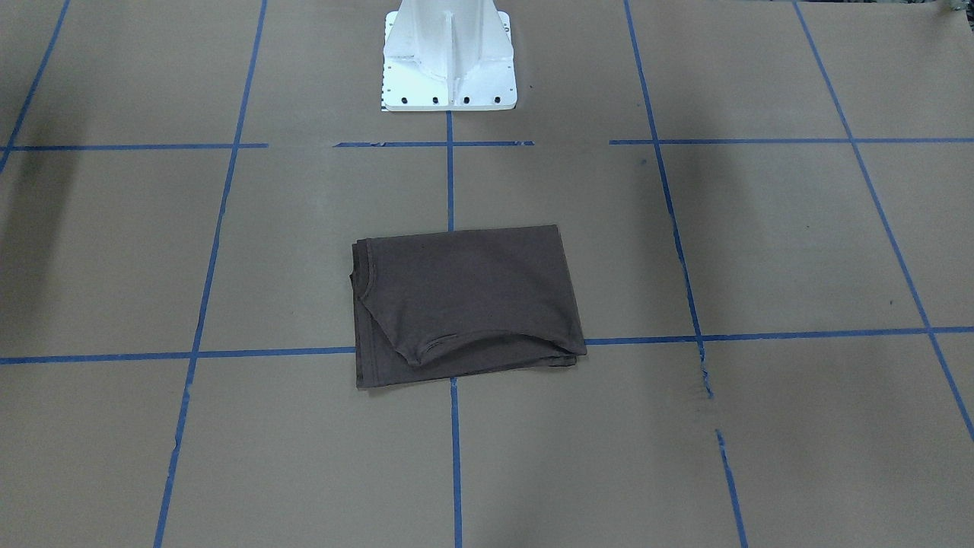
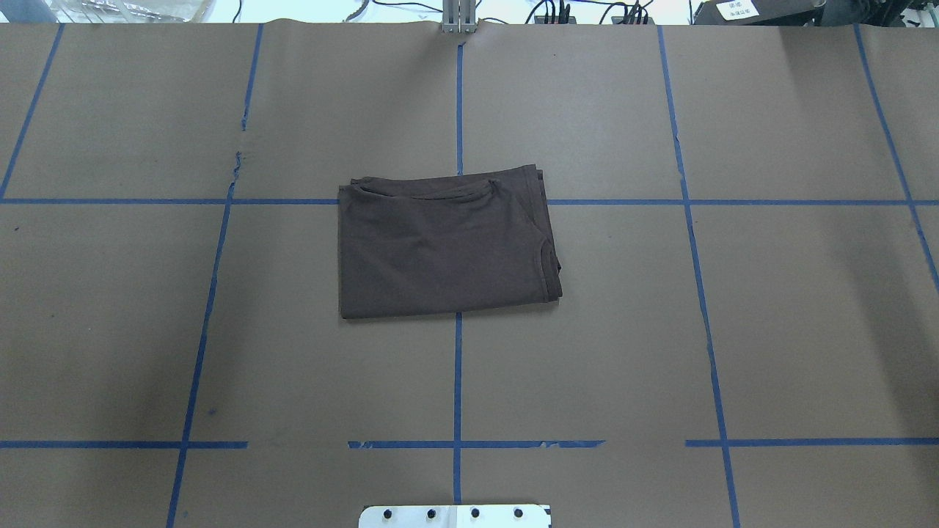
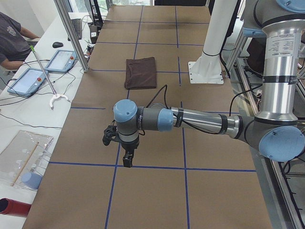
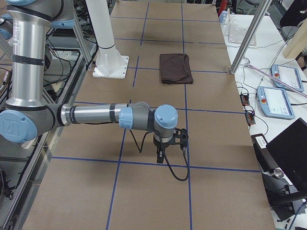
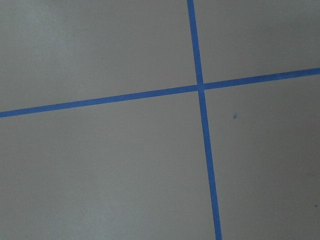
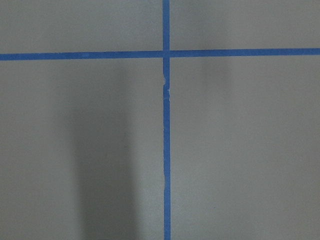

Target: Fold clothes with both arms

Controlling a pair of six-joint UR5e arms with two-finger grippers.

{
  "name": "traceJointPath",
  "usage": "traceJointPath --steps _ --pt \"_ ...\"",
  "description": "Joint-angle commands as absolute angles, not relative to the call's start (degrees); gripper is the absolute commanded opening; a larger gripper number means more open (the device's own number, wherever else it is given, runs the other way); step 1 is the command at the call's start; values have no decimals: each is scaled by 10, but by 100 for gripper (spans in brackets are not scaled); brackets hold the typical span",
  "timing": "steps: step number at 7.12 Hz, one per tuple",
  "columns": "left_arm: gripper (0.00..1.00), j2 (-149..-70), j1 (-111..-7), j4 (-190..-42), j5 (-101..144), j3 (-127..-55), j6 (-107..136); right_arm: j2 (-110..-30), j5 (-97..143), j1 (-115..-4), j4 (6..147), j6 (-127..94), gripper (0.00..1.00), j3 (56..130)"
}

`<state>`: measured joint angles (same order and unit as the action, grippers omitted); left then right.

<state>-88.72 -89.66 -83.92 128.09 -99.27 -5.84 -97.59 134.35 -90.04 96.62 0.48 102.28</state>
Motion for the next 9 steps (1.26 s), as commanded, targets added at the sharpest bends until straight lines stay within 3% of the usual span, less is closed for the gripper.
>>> traceJointPath --steps 1,9 --pt "100 -888 -896 -838 1280 -998 -57 -979 1337 -897 940 7 100 1009" --pt "100 -886 -896 -838 1281 -1003 -46 -974 1345 -899 941 65 100 987"
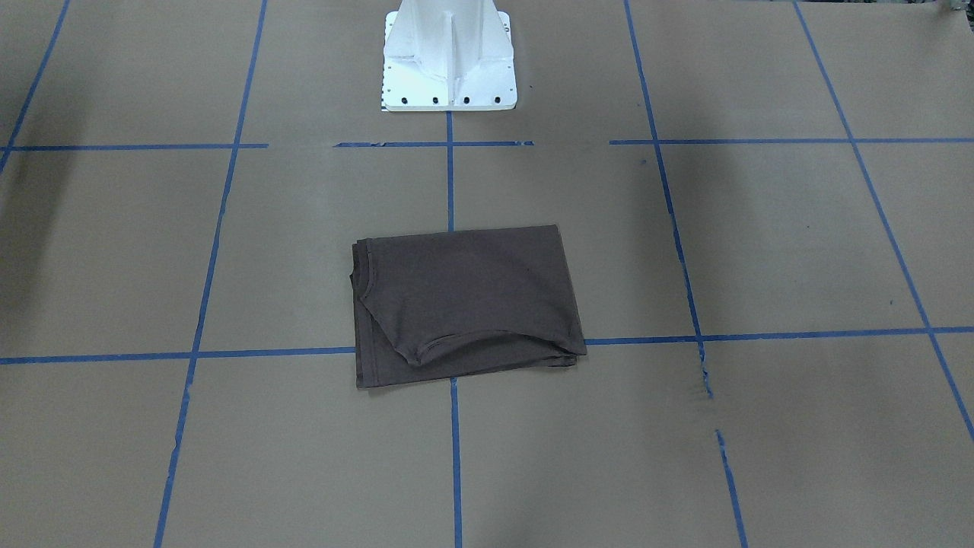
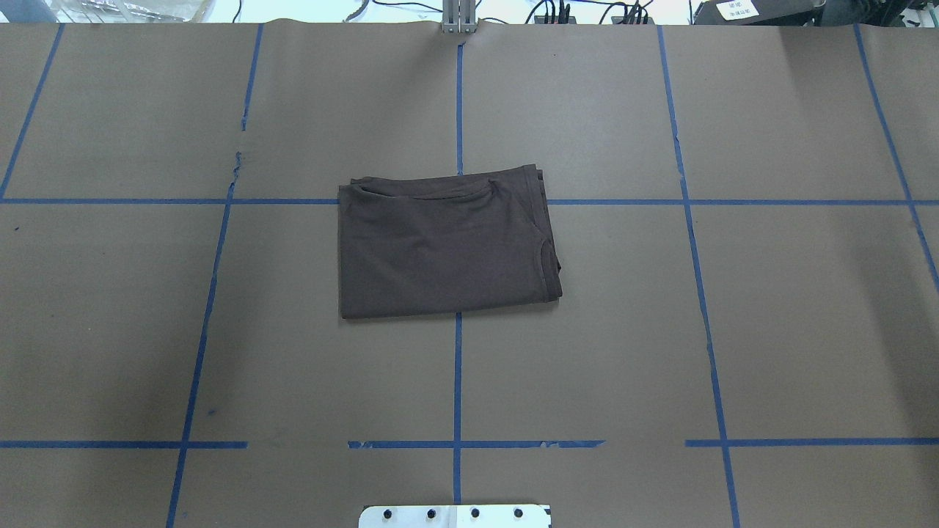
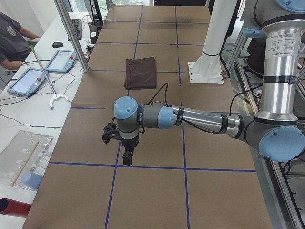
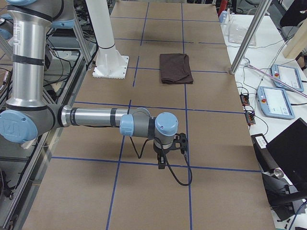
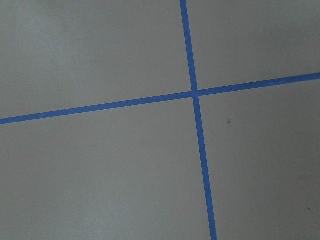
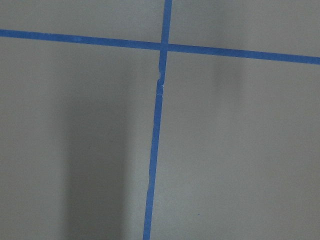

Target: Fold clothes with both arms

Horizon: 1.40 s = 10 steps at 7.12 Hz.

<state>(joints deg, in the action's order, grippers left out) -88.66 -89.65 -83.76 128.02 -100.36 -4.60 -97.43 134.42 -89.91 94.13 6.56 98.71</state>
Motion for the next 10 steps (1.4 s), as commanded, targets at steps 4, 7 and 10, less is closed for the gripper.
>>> traceJointPath --steps 4,7,10 --pt "100 -886 -896 -838 1280 -1004 -47 -971 1343 -899 941 58 100 991" --pt "100 -887 -896 -838 1280 -1007 -46 -962 1343 -898 941 20 100 992" --pt "100 -886 -896 -838 1280 -1006 -46 -959 1365 -898 941 -3 100 992"
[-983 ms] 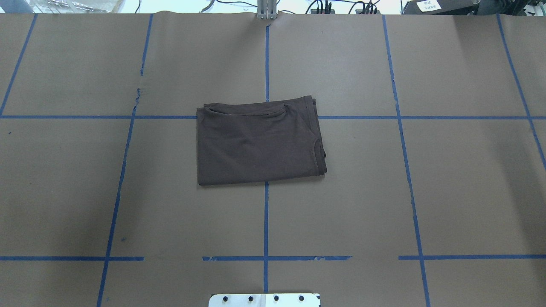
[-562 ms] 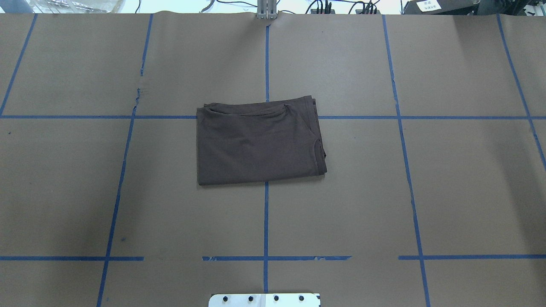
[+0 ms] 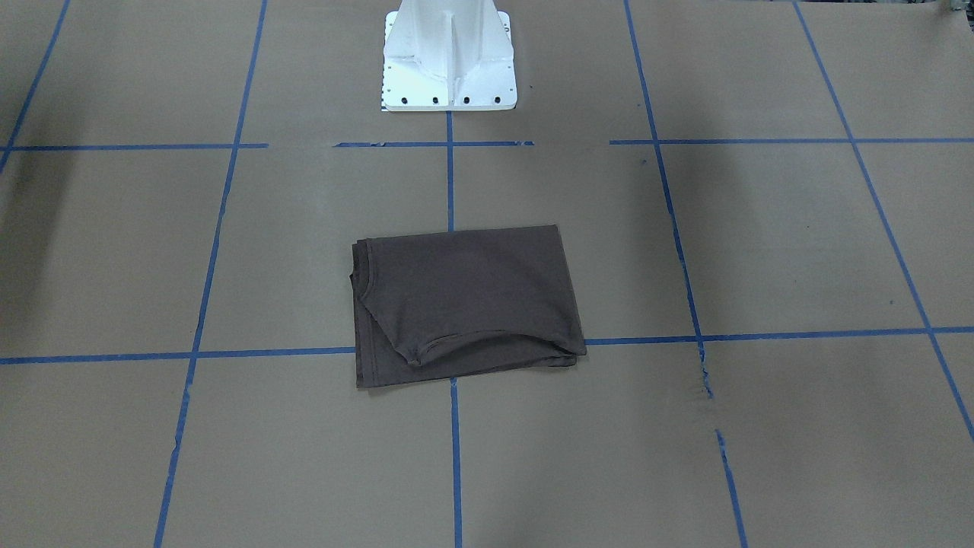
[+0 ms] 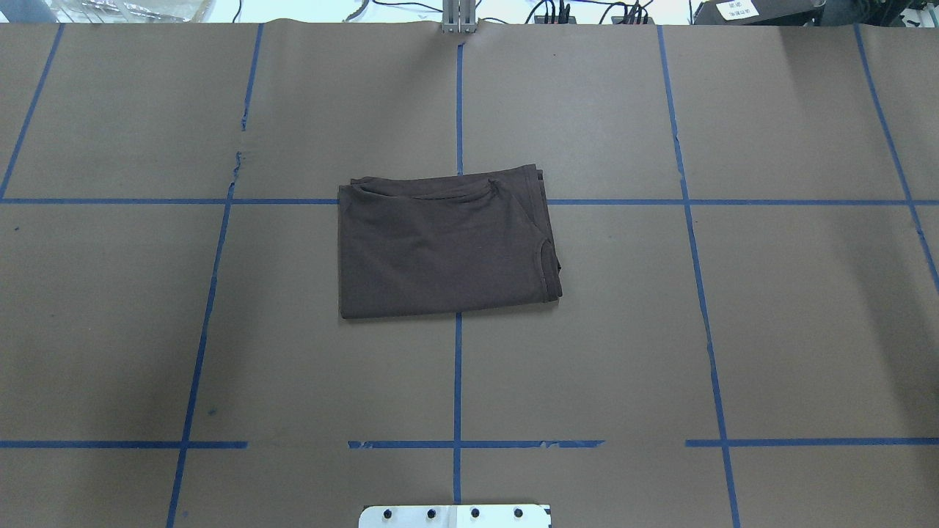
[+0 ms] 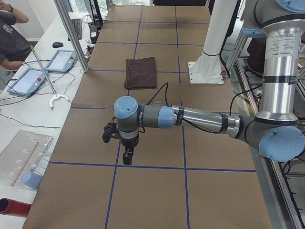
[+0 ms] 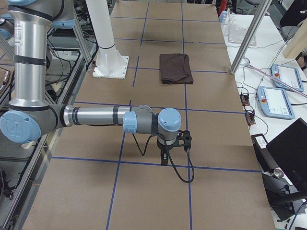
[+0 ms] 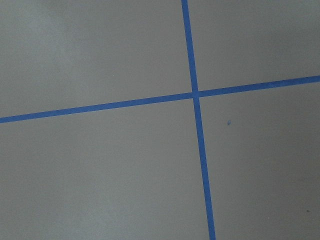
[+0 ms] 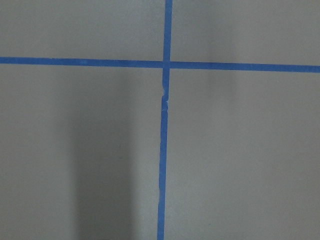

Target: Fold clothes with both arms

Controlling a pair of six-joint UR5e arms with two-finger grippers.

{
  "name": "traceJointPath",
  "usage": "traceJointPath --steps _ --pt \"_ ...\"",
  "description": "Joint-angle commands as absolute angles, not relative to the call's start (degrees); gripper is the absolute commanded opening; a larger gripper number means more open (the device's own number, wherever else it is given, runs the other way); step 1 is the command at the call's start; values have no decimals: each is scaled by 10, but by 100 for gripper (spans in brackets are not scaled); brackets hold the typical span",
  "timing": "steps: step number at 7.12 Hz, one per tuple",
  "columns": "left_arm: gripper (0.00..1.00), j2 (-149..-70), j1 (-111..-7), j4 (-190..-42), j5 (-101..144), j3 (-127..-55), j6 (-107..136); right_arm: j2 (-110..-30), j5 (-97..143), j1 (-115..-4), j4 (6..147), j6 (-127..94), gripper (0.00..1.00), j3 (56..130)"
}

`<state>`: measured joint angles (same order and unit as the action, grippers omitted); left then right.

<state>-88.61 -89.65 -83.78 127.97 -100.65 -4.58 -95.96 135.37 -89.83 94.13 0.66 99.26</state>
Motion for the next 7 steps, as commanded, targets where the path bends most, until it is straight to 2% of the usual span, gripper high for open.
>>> traceJointPath --steps 1,7 --pt "100 -886 -896 -838 1280 -1007 -46 -959 1366 -898 940 -32 100 993" --pt "100 -886 -896 -838 1280 -1006 -46 -956 1370 -898 940 -38 100 1001"
